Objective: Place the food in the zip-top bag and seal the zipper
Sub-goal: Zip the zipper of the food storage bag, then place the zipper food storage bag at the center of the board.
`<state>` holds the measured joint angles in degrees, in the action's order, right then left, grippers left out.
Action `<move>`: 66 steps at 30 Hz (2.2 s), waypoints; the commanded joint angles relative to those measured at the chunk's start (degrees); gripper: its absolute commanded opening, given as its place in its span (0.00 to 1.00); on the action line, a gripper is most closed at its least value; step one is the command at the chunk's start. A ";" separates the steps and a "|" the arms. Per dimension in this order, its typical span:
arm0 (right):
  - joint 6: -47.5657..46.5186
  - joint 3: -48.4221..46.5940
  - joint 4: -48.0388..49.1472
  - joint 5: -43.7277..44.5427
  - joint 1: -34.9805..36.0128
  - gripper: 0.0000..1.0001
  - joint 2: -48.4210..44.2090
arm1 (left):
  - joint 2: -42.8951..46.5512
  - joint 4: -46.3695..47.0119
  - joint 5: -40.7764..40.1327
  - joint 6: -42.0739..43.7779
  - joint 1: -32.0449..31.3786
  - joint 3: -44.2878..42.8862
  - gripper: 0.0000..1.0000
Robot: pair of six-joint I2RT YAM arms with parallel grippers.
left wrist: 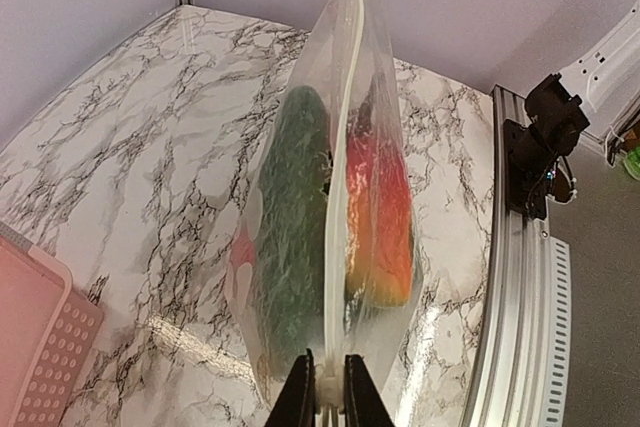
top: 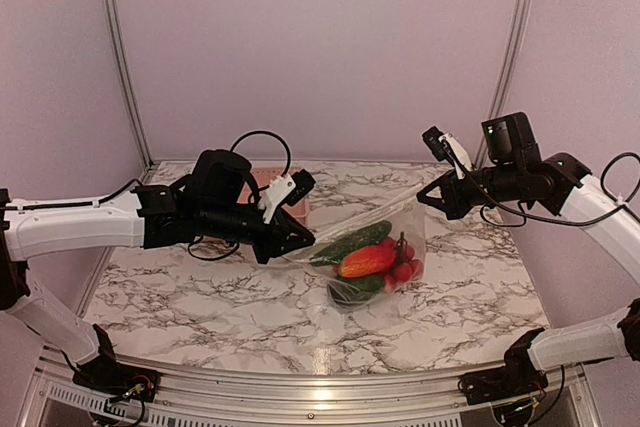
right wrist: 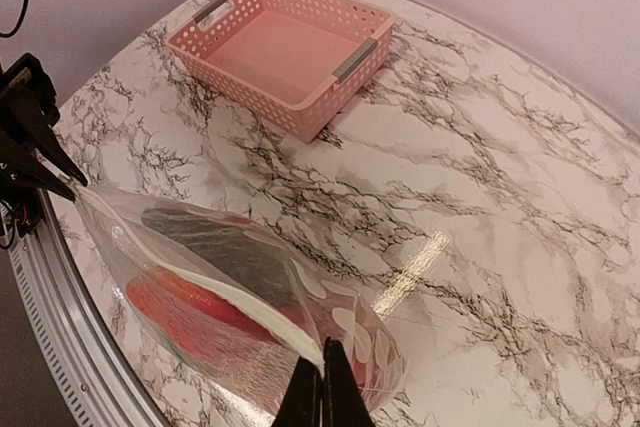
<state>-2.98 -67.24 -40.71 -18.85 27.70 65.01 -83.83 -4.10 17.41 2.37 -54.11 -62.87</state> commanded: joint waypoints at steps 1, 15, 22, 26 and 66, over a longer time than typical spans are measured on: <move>0.94 -0.88 2.82 4.63 -1.87 0.00 0.00 | 2.62 -4.57 -1.91 -0.36 0.76 2.90 0.09; 1.47 -0.43 3.05 4.28 -1.87 0.00 -0.47 | 5.64 -4.31 -3.26 -1.47 0.98 6.48 0.10; 1.88 -0.26 3.01 4.28 -1.86 0.00 -0.66 | 5.17 -3.67 -3.11 -1.49 1.06 6.67 0.10; 2.21 -0.33 3.04 5.11 -1.93 0.00 -0.74 | 4.83 -3.72 -3.50 -1.45 1.13 6.52 0.10; 11.73 6.24 8.72 -3.78 -8.55 0.77 -12.94 | -5.99 -7.74 -11.28 0.02 1.64 -13.40 0.99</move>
<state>7.31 -54.39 -30.00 -20.67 19.57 55.09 -96.79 -9.45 9.39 3.81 -51.83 -73.19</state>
